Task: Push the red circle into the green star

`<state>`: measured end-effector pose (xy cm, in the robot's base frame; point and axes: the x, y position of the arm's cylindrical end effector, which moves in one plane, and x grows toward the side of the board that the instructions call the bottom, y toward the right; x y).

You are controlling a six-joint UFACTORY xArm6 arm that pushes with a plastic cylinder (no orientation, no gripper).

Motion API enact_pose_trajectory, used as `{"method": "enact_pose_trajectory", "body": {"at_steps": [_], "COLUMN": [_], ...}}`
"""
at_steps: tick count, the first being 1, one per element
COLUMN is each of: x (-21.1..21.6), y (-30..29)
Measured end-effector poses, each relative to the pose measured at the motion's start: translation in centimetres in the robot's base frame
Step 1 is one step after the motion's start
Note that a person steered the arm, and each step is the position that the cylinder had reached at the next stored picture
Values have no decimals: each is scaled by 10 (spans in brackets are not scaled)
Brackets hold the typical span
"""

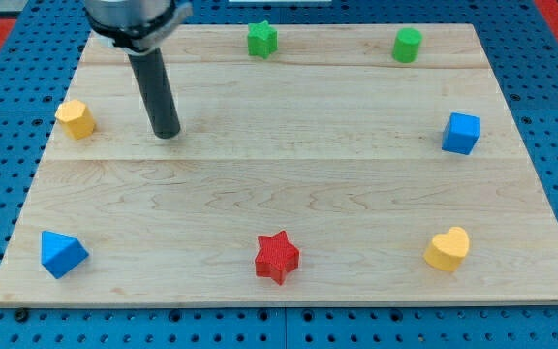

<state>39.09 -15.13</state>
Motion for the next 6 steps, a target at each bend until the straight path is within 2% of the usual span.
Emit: {"method": "enact_pose_trajectory", "body": {"at_steps": [1,4,5,6], "x": [-29,-124,-141,-141], "y": [-34,-82,-72,-7]}}
